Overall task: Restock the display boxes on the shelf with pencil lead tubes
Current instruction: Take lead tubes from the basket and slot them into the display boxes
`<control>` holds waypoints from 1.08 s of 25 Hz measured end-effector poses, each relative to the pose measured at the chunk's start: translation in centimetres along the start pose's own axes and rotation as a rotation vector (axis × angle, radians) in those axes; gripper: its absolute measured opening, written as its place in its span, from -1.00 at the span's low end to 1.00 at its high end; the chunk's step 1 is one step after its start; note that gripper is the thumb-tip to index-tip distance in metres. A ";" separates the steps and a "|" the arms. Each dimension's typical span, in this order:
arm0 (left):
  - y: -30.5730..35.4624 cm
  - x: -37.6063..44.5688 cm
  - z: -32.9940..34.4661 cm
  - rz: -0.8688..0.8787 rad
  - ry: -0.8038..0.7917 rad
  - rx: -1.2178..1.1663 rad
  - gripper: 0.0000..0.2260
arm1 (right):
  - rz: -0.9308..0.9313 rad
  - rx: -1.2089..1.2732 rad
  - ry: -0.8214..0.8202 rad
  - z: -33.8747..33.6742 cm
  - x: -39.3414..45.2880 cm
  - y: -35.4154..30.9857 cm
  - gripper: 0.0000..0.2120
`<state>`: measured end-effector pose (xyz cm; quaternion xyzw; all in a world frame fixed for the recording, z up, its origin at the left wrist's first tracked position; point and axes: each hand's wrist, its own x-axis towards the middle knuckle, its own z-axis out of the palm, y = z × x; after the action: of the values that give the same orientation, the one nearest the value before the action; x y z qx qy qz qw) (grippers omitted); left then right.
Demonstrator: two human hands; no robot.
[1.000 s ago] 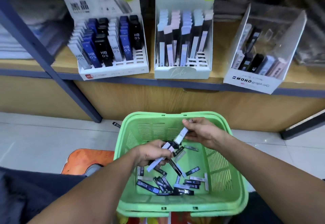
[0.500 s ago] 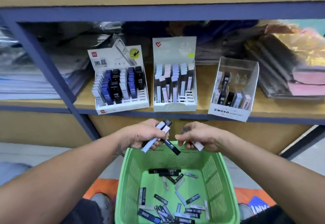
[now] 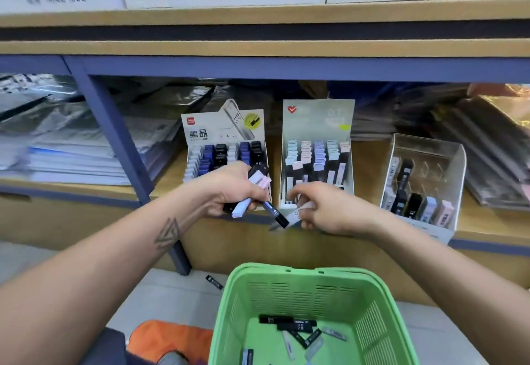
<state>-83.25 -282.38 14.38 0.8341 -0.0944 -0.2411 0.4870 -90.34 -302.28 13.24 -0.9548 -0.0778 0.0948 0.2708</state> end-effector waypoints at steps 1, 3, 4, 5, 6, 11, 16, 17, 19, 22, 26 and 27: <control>0.2 0.1 -1.0 0.004 0.038 -0.012 -0.83 | -0.035 0.004 0.069 -0.3 0.7 -0.6 -0.77; 0.7 -0.1 -2.8 0.010 0.090 -0.068 -0.86 | -0.072 0.025 0.205 -0.9 1.8 -1.6 -0.81; 0.8 -0.2 -3.7 0.009 0.109 -0.089 -0.87 | -0.083 0.043 0.258 -1.0 2.3 -1.9 -0.84; 1.0 -0.3 -4.5 0.011 0.131 -0.103 -0.87 | -0.092 0.066 0.298 -1.1 2.8 -2.3 -0.87; 1.0 -0.4 -5.4 0.016 0.156 -0.109 -0.86 | -0.096 0.093 0.329 -1.0 3.3 -2.7 -0.85; 0.4 -0.1 -8.4 0.022 0.322 -0.116 -0.76 | -0.224 0.025 0.494 -0.2 5.3 -5.2 -0.84; -0.5 -0.5 -9.6 0.001 0.401 -0.088 -0.59 | -0.307 0.022 0.525 1.6 8.5 -6.7 -0.87; -0.6 -0.5 -9.8 -0.003 0.416 -0.081 -0.59 | -0.320 0.019 0.520 2.1 8.9 -6.8 -0.87; -0.6 -0.6 -10.0 -0.004 0.434 -0.089 -0.66 | -0.348 -0.006 0.513 2.9 9.4 -6.7 -0.91; -0.7 -0.6 -10.4 -0.007 0.452 -0.097 -0.69 | -0.359 -0.034 0.506 3.1 9.8 -6.8 -0.93; -0.6 -0.7 -10.5 0.012 0.459 -0.113 -0.72 | -0.318 0.008 0.459 2.7 9.7 -7.1 -0.90; -0.6 -0.7 -10.5 0.015 0.464 -0.127 -0.71 | -0.316 0.020 0.450 2.7 9.6 -7.1 -0.89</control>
<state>-78.69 -273.78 18.39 0.8343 0.0292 -0.0450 0.5487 -82.34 -292.99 13.45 -0.9252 -0.1627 -0.1621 0.3020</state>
